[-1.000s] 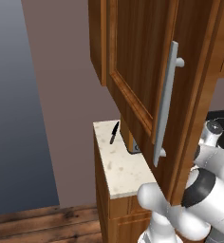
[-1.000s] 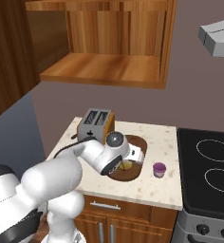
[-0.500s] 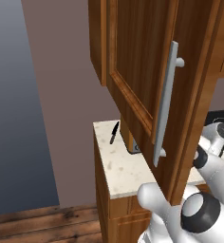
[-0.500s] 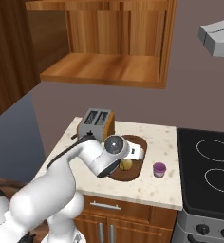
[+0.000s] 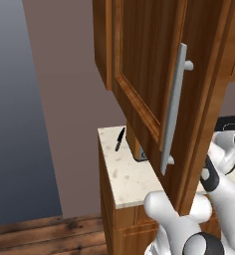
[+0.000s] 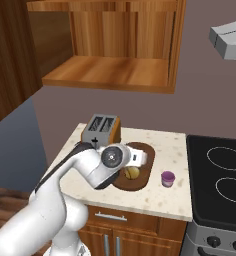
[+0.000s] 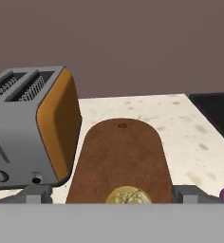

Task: Pick the bread, place it on the cutting board, pick the jam, place it on the counter, and close the cabinet.

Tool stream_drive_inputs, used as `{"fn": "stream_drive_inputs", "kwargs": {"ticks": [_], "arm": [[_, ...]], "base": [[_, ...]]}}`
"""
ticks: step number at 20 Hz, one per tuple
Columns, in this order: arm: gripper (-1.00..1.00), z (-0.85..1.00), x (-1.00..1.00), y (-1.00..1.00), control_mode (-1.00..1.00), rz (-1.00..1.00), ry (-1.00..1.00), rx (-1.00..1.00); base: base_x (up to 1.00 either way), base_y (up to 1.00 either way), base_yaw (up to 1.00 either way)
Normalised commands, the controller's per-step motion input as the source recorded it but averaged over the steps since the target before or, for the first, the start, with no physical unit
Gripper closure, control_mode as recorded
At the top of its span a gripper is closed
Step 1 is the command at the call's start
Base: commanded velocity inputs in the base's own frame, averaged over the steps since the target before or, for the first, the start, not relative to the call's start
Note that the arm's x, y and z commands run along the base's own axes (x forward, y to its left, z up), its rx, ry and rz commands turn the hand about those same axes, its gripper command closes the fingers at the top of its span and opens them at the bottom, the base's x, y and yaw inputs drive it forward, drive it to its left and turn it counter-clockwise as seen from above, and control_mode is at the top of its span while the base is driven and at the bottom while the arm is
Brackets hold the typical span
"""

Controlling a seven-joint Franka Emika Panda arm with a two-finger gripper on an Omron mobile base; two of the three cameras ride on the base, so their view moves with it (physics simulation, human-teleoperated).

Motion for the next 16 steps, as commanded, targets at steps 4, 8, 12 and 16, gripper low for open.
{"fn": "stream_drive_inputs", "kwargs": {"ticks": [4, 8, 12, 16], "arm": [[-1.0, 0.36, -0.28, 0.18, -1.0, 0.0, -0.12, 0.0], [-1.0, 0.3, -0.33, 0.19, -1.0, 0.0, -0.15, 0.0], [-1.0, 0.28, -0.42, 0.18, -1.0, 0.0, -0.18, 0.0], [-1.0, 0.27, -0.47, 0.18, -1.0, 0.0, -0.19, 0.0]], "base": [[0.0, 0.0, 0.0], [0.0, 0.0, 0.0], [0.0, 0.0, 0.0], [0.0, 0.0, 0.0]]}}
